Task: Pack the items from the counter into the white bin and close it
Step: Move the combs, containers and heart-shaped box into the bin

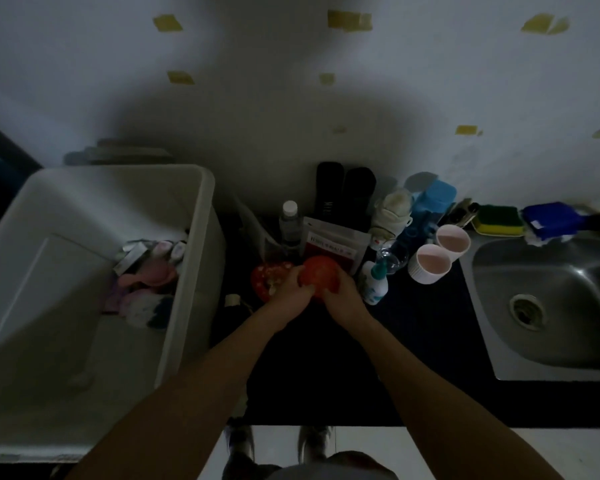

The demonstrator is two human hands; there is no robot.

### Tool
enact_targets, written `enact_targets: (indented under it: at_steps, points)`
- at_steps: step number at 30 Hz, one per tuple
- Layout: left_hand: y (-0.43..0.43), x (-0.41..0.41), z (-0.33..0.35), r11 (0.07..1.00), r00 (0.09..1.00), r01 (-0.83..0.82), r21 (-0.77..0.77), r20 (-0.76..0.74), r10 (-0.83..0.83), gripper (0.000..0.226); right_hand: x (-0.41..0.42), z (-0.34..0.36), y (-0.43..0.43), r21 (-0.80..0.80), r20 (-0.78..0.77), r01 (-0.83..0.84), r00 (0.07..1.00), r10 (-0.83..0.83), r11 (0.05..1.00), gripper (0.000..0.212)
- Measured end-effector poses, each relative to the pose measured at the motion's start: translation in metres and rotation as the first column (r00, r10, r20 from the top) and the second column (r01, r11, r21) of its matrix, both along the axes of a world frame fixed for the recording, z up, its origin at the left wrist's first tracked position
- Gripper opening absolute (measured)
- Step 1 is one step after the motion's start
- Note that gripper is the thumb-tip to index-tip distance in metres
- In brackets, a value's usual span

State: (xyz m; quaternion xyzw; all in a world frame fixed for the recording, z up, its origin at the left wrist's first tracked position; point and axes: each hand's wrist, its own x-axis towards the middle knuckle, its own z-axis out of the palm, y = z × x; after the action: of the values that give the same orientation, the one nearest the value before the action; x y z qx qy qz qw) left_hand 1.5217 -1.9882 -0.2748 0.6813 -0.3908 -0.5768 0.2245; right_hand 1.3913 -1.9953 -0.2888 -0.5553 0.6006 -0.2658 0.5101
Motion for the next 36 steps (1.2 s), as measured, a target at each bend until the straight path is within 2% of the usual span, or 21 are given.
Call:
enact_targets:
  at_steps: [5, 9, 14, 22, 30, 36]
  points:
    - [-0.01, -0.012, -0.013, 0.997, 0.997, -0.073, 0.039, 0.02, 0.073, 0.06, 0.001, -0.017, -0.012, 0.037, -0.058, 0.05, 0.997, -0.048, 0.998, 0.055]
    - [-0.017, -0.018, -0.017, 0.99, 0.99, -0.14, -0.005, 0.002, 0.14, 0.05, 0.0, -0.023, -0.022, 0.083, -0.043, 0.047, 0.998, -0.044, 0.995, 0.052]
    - [-0.016, -0.022, -0.015, 0.964, 0.962, -0.264, -0.022, -0.071, 0.262, 0.045, -0.002, -0.021, -0.021, 0.07, -0.053, 0.107, 0.993, -0.104, 0.992, 0.06]
    - [-0.014, -0.02, 0.028, 0.905, 0.96, -0.258, -0.339, 0.016, 0.279, 0.044, 0.005, 0.02, -0.014, -0.115, 0.005, 0.185, 0.983, -0.186, 0.976, 0.053]
    - [-0.014, 0.007, 0.087, 0.818, 0.953, -0.266, -0.51, -0.013, 0.302, 0.037, 0.029, 0.076, -0.006, -0.264, 0.177, 0.246, 0.963, -0.204, 0.933, 0.045]
    - [-0.012, 0.036, 0.117, 0.741, 0.944, -0.257, -0.62, 0.005, 0.331, 0.034, 0.056, 0.108, 0.0, -0.366, 0.192, 0.251, 0.963, -0.191, 0.896, 0.045]
